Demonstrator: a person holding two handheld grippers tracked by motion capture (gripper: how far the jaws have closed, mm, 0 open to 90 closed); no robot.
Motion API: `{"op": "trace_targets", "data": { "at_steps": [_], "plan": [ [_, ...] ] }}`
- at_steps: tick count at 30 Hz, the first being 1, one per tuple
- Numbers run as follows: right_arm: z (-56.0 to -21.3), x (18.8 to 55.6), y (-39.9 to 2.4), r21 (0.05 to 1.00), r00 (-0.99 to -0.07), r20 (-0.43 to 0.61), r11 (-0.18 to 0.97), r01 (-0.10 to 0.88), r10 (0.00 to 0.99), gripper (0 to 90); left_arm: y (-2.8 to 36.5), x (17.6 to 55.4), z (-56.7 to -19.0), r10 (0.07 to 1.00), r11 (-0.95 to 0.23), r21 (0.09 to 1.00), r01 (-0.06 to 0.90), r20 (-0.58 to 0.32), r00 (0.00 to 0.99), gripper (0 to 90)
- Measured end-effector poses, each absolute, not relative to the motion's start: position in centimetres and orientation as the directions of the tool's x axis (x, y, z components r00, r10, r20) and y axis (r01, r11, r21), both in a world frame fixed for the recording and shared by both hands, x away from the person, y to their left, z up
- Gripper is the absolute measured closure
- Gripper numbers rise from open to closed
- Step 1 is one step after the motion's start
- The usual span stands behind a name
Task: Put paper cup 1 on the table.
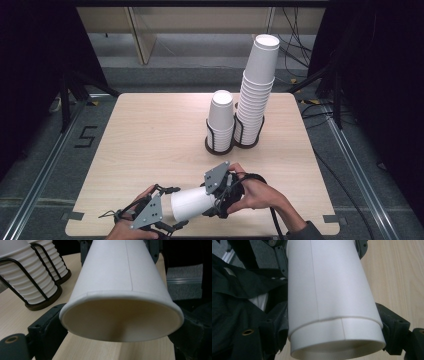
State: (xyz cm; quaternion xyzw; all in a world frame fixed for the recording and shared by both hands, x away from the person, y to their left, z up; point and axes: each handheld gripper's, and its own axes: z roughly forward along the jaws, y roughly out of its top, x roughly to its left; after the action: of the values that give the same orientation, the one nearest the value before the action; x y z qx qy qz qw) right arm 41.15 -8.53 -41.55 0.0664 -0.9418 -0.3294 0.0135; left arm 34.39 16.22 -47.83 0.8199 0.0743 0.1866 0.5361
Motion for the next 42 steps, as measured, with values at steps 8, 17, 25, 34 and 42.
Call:
{"op": "trace_targets", "data": {
  "at_steps": [8, 17, 25, 34, 42],
  "plan": [
    [-41.7, 41.6, -9.1, 0.635, -0.992, -0.026, 0.765, -0.109, -0.120, 24.3, 16.5, 34.4, -47.4, 0.325, -0.422, 0.903, -0.078, 0.231, 0.917, 16.0],
    [-41.9, 40.9, -8.3, 0.569, -0.995, -0.084, 0.817, -0.099, -0.062, 16.1, 15.7, 34.2, -47.4, 0.331, -0.501, 0.865, -0.029, 0.222, 0.917, 17.3],
    [-42.1, 39.3, -6.4, 0.450, -0.973, -0.198, 0.871, -0.195, -0.116, 16.9, 15.5, 34.0, -47.1, 0.331, -0.538, 0.843, -0.001, 0.212, 0.920, 17.5],
    [-42.8, 39.2, -5.7, 0.409, -0.960, -0.223, 0.878, -0.249, -0.168, 23.6, 15.5, 34.0, -47.2, 0.332, -0.498, 0.867, -0.006, 0.197, 0.922, 13.6],
    [-42.6, 41.6, -8.7, 0.646, -0.992, -0.073, 0.752, -0.127, -0.105, 23.5, 17.0, 35.0, -47.0, 0.423, -0.213, 0.972, 0.099, 0.000, 0.906, 10.0]
  ]
}}
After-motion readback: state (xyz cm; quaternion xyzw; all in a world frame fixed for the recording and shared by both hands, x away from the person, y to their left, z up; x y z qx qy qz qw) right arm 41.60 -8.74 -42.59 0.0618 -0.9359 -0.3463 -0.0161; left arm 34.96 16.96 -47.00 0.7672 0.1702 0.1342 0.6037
